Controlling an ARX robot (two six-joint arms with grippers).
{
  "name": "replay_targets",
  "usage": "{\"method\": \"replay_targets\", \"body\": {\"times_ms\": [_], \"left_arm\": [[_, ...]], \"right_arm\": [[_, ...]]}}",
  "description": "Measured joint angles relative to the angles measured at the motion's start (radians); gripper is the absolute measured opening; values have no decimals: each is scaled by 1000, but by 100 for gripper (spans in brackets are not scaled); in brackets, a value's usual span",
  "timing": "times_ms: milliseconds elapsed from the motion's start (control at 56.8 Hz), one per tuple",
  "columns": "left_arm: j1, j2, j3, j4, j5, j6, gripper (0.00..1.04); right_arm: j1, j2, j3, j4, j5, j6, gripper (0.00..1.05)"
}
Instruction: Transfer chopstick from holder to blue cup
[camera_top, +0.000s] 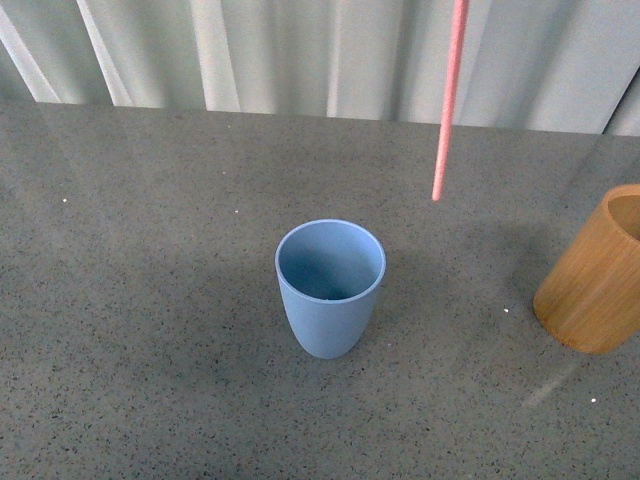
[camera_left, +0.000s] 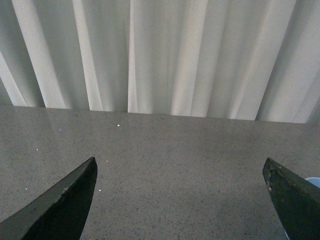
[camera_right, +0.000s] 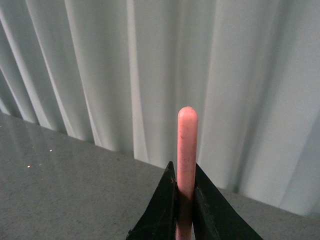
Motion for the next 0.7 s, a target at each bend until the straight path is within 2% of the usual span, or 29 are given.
{"method": "replay_targets", "body": {"times_ms": [334, 704], "left_arm": [[0, 0, 0, 0, 0, 0, 98], [0, 0, 0, 0, 0, 0, 98]], "right_arm": [[68, 94, 42, 31, -19, 69, 3], [89, 183, 42, 89, -21, 82, 3]]}}
